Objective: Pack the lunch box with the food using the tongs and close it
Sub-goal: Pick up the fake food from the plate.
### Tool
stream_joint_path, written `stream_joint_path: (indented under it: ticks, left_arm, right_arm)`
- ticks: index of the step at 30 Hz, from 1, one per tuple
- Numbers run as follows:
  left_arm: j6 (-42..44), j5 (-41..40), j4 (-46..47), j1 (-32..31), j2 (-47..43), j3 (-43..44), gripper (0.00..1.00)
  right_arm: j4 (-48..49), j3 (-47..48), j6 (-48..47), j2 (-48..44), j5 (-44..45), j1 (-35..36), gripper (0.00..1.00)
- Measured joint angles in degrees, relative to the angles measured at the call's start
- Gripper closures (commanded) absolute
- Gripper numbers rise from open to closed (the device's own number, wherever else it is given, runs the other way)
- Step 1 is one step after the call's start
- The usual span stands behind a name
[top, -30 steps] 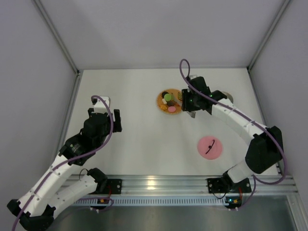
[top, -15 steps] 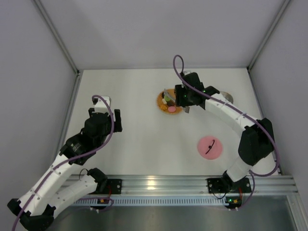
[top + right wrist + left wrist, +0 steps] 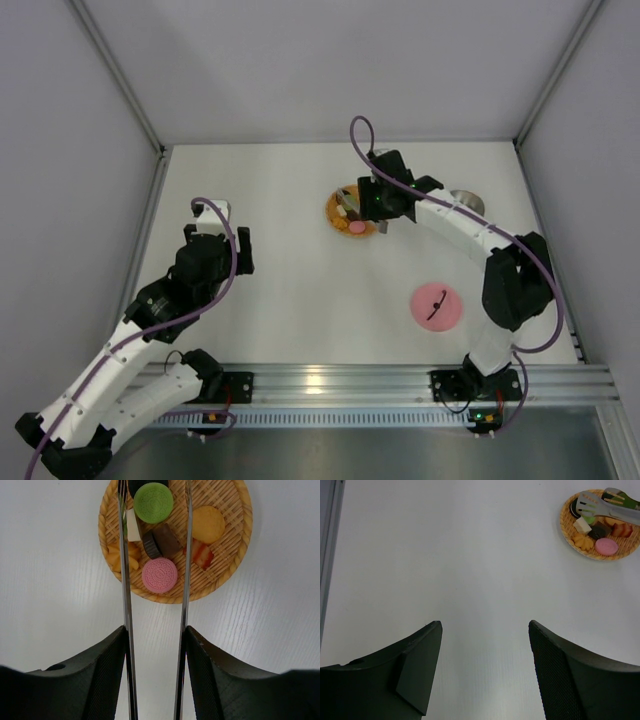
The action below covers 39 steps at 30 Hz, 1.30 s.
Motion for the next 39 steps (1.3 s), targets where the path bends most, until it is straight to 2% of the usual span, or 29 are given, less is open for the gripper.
stream_joint_path:
  ticks: [7, 12, 22, 30, 39]
  left_arm:
    - [0.0, 0.02, 0.0, 0.0, 0.0, 0.0, 0.25]
    - [0.0, 0.0, 0.0, 0.0, 0.0, -0.02, 0.25]
    - [0.02, 0.02, 0.0, 0.0, 0.0, -0.02, 0.25]
    - [0.0, 0.02, 0.0, 0.0, 0.0, -0.02, 0.25]
    - [0.02, 0.02, 0.0, 0.0, 0.0, -0.02, 0.25]
  right_arm:
    - [0.07, 0.0, 0.07, 0.57, -0.48, 0.0, 0.53]
    - [0.22, 0.0, 0.24, 0.57, -1.46, 0.0, 0.64]
    - [0.26, 0.0, 0.48, 0.57, -1.57, -0.07, 0.7]
    - [0.15, 0.0, 0.48, -0.2, -1.11, -0.42, 0.71]
    - [-0.04, 0.0, 0.46, -5.73, 0.37, -0.96, 0.7]
